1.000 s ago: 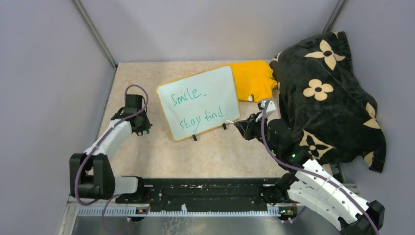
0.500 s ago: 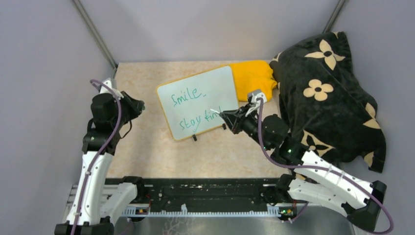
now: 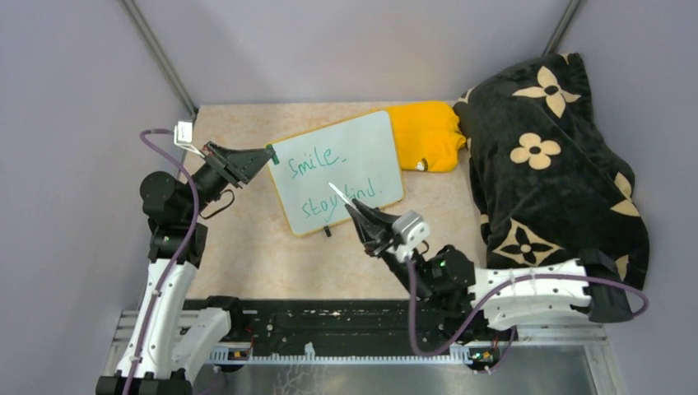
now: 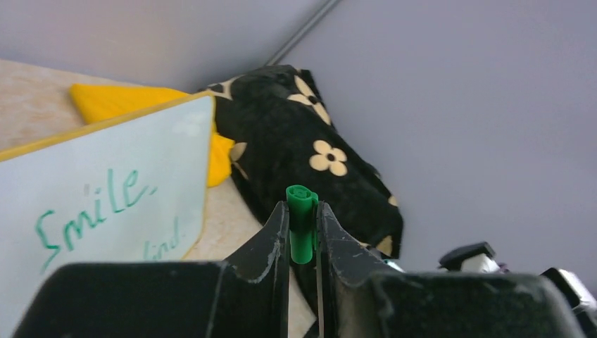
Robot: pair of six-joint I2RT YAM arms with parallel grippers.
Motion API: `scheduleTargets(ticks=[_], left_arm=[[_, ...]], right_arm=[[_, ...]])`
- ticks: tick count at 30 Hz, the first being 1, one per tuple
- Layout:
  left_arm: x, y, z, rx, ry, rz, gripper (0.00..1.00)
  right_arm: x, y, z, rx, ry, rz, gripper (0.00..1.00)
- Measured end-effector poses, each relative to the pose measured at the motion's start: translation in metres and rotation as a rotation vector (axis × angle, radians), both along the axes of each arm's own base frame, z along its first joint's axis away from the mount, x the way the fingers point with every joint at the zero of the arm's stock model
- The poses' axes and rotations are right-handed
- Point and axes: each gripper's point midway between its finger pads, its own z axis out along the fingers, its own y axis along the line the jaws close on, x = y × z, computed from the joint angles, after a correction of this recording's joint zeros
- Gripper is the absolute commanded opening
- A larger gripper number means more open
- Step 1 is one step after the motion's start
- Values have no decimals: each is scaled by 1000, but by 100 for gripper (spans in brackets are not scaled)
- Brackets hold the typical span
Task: Write a sentence on the whiteboard
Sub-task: Close the whiteboard marker at the center of the board.
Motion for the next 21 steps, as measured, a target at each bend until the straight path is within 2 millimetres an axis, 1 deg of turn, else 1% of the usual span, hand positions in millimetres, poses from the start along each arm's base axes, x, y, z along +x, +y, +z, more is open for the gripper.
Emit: scheduleTargets(ticks=[2,5,9,11,14,18,21], left_arm=[[-5,-6,6,-54,-17,-54,0],[-11,-12,7,-114,-14,-120,0],[-21,-19,9,-178,-3,-194,0],[-25,-21,12,-191,-5,-213,0],[-34,-24,17,-226,-8,-251,0],[-42,-25,20,-260,-2,-277,0],[-46,-25,18,-283,7,-286,0]], right_arm=[[-8,10,-1,-29,-74,-35,0],[-19,29,-8,-90,-187,-83,0],[-21,43,-19,-155,-283,-142,0],[-22,45,-20,-155,-301,-146,0],[-25,45,-13,-117,-316,-140,0],[-29,58,-16,-123,-336,-112,0],[-30,65,-16,-101,-326,-82,0]])
